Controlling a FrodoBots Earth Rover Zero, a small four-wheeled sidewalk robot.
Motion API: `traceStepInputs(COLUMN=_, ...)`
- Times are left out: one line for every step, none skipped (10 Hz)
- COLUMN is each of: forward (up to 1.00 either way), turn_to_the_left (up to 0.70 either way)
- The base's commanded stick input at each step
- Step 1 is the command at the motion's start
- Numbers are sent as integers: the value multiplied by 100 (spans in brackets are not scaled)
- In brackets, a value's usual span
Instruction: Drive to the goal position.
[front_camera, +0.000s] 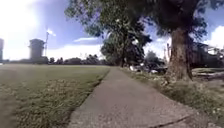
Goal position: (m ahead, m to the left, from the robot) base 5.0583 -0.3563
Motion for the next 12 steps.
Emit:
traceStepInputs(forward=100, turn_to_the_left=0)
traceStepInputs(forward=100, turn_to_the_left=0)
traceStepInputs(forward=100, turn_to_the_left=0)
traceStepInputs(forward=100, turn_to_the_left=0)
traceStepInputs(forward=100, turn_to_the_left=0)
traceStepInputs(forward=100, turn_to_the_left=0)
traceStepInputs(forward=100, turn_to_the_left=0)
traceStepInputs(forward=100, turn_to_the_left=0)
traceStepInputs(forward=100, turn_to_the_left=0)
traceStepInputs(forward=100, turn_to_the_left=0)
traceStepInputs(forward=100, turn_to_the_left=0)
traceStepInputs(forward=100, turn_to_the_left=0)
